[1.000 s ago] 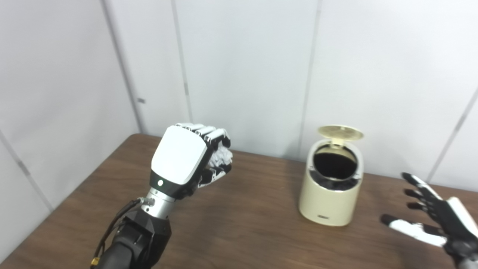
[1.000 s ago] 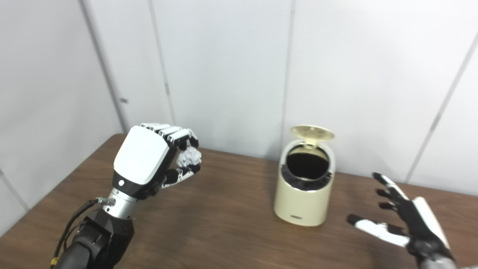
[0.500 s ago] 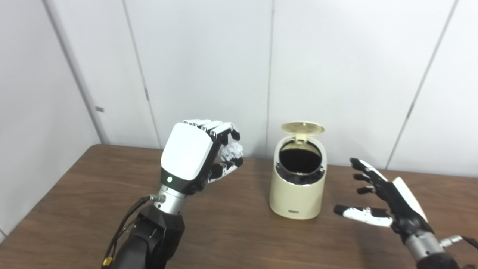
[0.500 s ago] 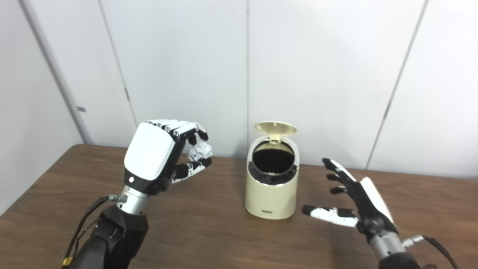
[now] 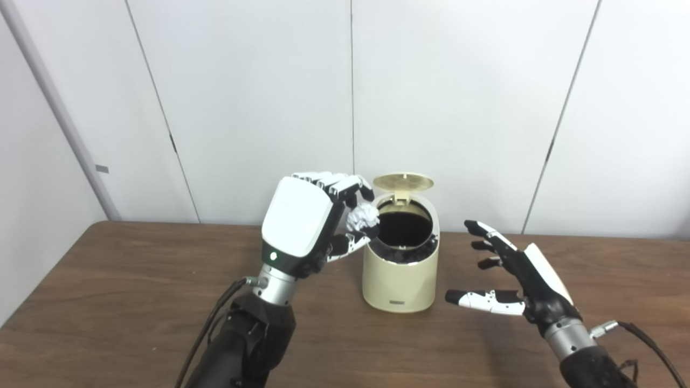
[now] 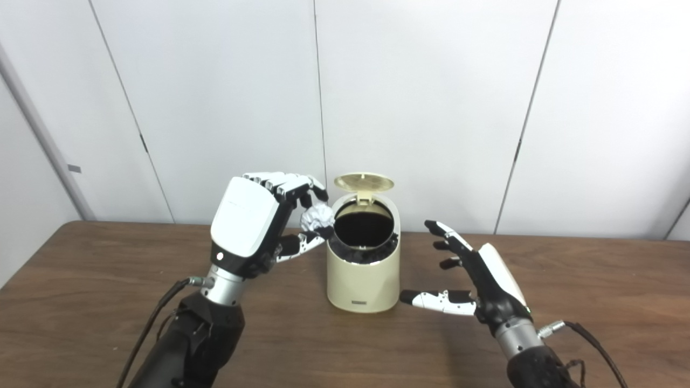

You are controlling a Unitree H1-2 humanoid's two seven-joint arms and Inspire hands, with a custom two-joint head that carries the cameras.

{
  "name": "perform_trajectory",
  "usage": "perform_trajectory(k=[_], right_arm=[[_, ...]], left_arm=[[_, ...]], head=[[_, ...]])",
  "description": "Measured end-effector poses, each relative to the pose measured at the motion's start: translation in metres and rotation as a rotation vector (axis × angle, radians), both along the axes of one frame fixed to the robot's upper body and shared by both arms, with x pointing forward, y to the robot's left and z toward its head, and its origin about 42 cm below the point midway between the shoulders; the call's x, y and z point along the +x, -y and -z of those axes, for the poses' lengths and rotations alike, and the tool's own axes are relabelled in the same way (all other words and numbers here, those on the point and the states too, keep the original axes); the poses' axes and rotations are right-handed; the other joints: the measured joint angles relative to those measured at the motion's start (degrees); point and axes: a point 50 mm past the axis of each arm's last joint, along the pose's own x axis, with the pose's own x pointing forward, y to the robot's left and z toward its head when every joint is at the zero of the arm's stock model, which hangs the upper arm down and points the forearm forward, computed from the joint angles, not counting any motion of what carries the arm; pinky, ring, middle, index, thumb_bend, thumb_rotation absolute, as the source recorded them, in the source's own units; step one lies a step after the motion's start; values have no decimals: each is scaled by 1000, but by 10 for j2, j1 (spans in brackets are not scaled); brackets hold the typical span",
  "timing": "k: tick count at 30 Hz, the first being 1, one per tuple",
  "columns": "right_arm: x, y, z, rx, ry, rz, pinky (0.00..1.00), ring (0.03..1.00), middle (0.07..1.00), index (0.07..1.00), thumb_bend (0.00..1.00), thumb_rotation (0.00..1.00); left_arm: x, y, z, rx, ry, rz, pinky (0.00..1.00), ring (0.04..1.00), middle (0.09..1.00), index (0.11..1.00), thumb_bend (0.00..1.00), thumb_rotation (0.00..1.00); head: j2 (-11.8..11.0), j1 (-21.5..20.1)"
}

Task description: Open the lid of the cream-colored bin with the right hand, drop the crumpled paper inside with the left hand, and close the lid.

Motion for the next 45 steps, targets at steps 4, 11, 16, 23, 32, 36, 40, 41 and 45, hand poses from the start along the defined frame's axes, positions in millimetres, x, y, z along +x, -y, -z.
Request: perform_trajectory(k=[4, 11, 16, 23, 32, 36, 40, 41, 45], right_arm=[[1, 0, -1, -4, 4, 2, 689, 837, 912, 899, 796, 452], [1, 0, -6, -14, 5, 23, 681, 839, 913, 896, 784, 411], [1, 0, -7, -9, 6, 22, 679, 844, 918, 899, 788, 412], [1, 0, -8, -8, 12, 20, 693, 846, 920, 901, 798, 431], [1, 2, -9, -9, 13, 24, 706, 845, 913, 897, 804, 444], [1, 5, -10, -3, 18, 27, 717, 850, 905, 890, 804, 435], [1, 7, -10, -2, 20, 26, 713, 842, 907, 893, 806, 447], [1, 7, -9, -2, 19, 26, 708, 837, 907, 893, 810, 453], [1, 8, -9, -1, 18, 26, 701, 834, 909, 897, 812, 455]], left_arm=[[6, 10, -1, 15, 1, 26, 226, 334, 418, 515, 521, 0], [15, 33, 4, 19, -15, 71, 233, 345, 425, 519, 520, 0], [22, 39, 7, 34, -31, 75, 244, 350, 423, 520, 520, 0], [36, 45, 18, 45, -52, 68, 215, 330, 472, 483, 527, 0], [54, 48, 27, 61, -71, 54, 249, 353, 473, 483, 527, 0], [58, 46, 35, 60, -94, 42, 255, 350, 417, 515, 520, 0], [60, 47, 36, 67, -122, 13, 287, 401, 431, 527, 520, 0], [61, 47, 37, 72, -134, -1, 314, 419, 439, 533, 519, 0], [61, 48, 36, 100, -170, -23, 412, 485, 482, 505, 522, 0]], head=[[-1, -4], [-3, -15], [-1, -18], [-1, -22], [1, -26], [1, -23], [1, -22], [3, -19], [5, -19]])
